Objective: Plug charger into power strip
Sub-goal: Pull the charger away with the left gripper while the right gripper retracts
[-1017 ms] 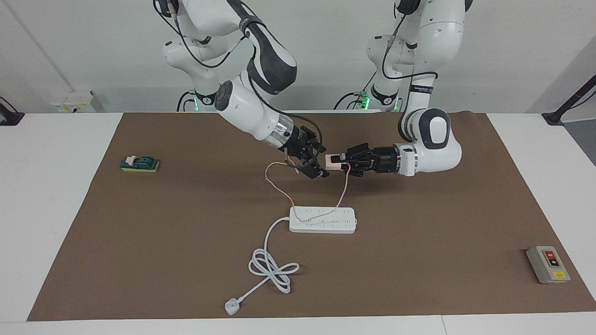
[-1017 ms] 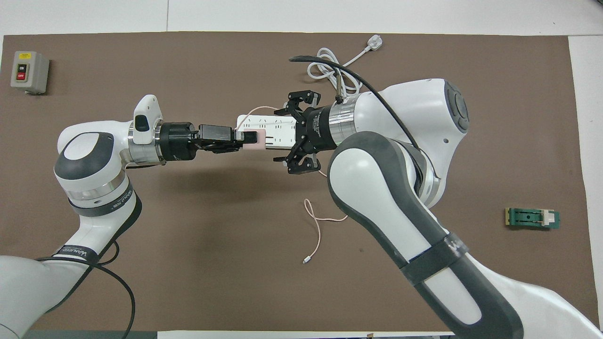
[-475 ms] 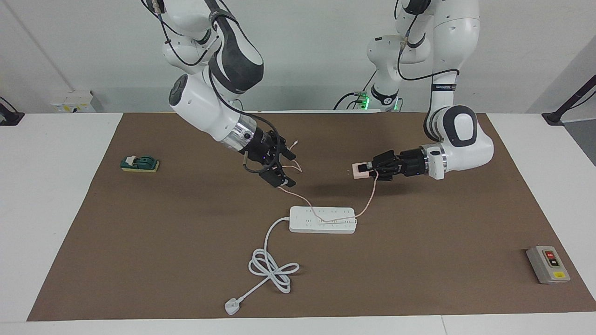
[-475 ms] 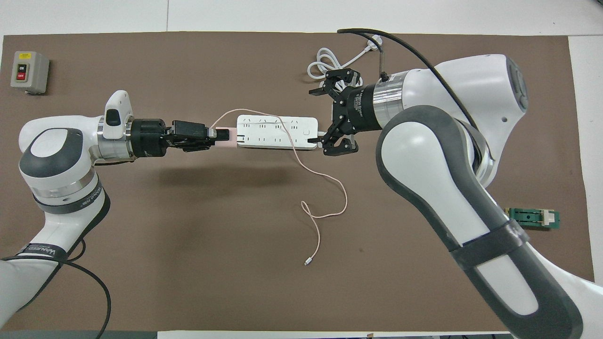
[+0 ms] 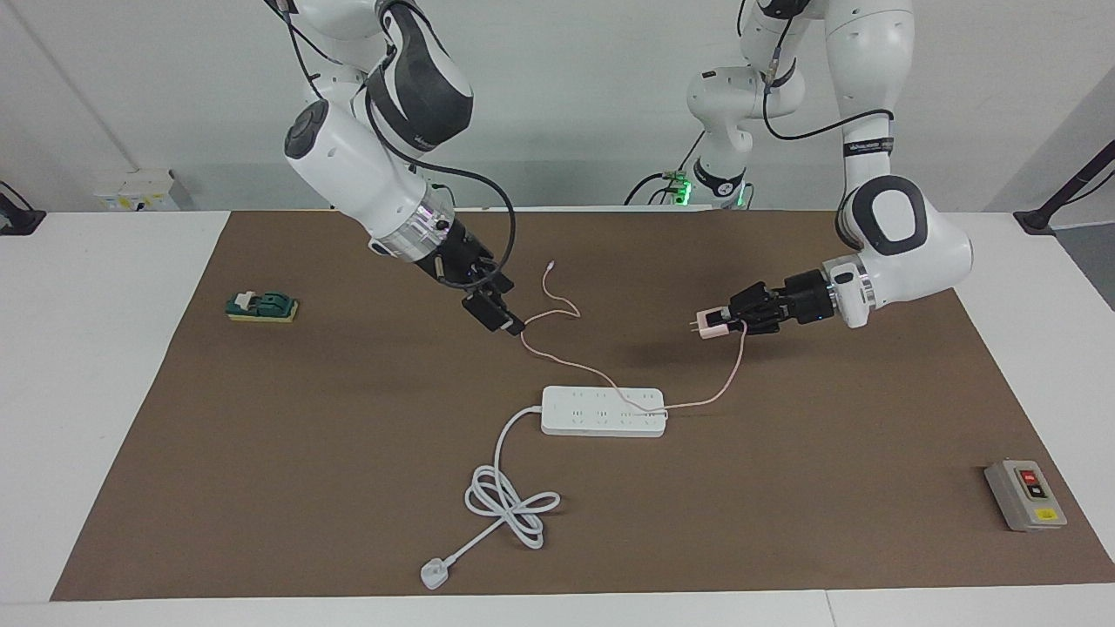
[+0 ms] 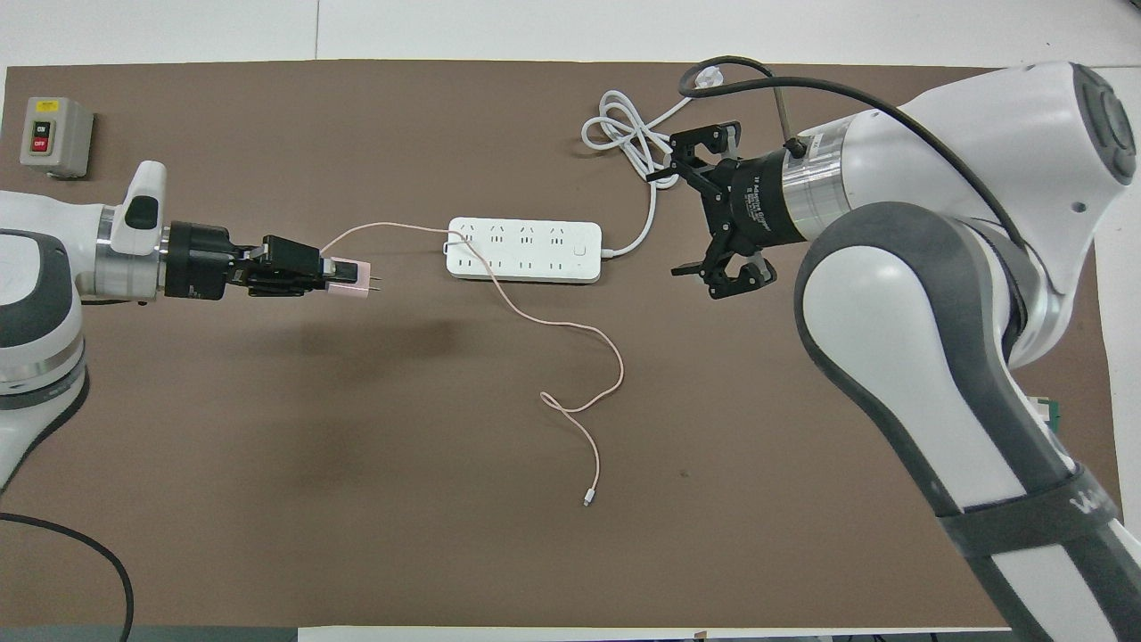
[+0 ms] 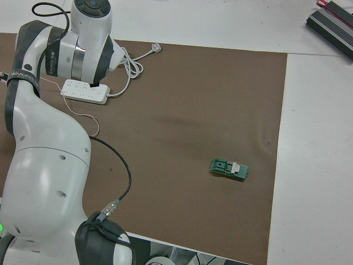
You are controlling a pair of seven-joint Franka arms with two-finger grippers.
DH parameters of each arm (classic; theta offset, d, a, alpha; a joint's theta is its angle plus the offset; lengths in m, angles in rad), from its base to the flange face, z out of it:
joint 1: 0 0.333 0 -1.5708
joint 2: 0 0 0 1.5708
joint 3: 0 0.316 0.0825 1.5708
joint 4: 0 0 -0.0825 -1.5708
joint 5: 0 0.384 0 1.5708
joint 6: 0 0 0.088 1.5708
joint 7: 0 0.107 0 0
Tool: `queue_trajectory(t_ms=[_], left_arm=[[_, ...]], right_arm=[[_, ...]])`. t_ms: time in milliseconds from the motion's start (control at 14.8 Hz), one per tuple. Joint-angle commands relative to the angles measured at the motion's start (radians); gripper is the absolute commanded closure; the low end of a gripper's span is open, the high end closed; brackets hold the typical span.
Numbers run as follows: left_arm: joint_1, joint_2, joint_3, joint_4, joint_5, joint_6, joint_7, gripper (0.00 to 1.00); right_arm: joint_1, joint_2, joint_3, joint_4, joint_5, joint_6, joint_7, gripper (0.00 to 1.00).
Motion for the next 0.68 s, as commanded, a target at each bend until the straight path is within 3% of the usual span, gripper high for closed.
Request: queue_trajectory(t_ms=[0, 339, 610], left_arm=[[0.004, -0.027, 0.003, 0.034, 0.163, -0.043, -0.097, 1.00], [0.000, -0.032, 0.006, 0.099, 0.409, 0.001, -0.198, 1.00], [-0.012, -0.049, 0.006, 0.113, 0.464, 0.021, -0.404, 1.00]], right_arm=[[-0.029, -0.038, 0.008, -0.008, -0.107, -0.080, -0.236, 0.00], [-0.099, -0.081, 0.010, -0.010, -0.263, -0.194, -0.655, 0.00], [-0.153, -0.118, 0.008, -0.010, -0.375, -0.278, -0.909, 0.00]])
